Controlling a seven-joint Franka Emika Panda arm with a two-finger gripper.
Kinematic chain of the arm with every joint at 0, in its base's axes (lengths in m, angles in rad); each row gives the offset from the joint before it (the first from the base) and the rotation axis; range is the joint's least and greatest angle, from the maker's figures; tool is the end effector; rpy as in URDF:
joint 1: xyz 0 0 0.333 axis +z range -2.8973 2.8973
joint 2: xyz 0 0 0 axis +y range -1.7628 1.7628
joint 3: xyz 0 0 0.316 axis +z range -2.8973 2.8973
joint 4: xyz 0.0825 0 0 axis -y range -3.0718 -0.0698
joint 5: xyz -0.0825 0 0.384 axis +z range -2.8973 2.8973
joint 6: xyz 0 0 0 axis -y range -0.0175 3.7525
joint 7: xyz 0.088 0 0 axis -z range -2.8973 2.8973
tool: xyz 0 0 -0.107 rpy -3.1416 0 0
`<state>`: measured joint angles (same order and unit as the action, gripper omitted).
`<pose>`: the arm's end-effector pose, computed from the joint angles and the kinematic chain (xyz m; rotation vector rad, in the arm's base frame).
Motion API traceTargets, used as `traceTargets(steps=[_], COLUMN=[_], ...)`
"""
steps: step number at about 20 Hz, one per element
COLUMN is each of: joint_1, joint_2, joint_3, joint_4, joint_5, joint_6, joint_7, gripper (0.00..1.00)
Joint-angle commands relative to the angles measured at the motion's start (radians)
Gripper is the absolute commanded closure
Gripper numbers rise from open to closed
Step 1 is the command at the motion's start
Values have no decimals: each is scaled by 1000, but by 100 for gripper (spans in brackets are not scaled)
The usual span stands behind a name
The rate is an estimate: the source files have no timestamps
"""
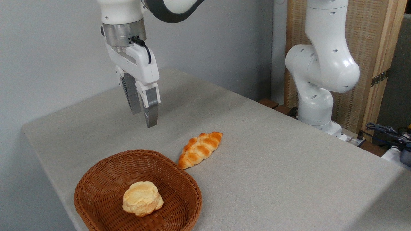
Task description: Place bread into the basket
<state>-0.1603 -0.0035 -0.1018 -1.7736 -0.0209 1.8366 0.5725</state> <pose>0.5492 -0.1491 0.5532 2.8647 -1.2618 0.1077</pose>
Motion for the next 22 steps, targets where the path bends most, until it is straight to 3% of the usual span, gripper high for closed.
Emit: traceTargets(steps=[1, 14, 22], joint_1=[1, 7, 7], joint_2=[-23, -29, -50], joint_3=[2, 20, 109], joint_4=[-23, -21, -21], joint_5=[-21, -13, -13], joint_6=[7, 16, 21], joint_7=[-16, 0, 64], gripper=[0, 0, 0])
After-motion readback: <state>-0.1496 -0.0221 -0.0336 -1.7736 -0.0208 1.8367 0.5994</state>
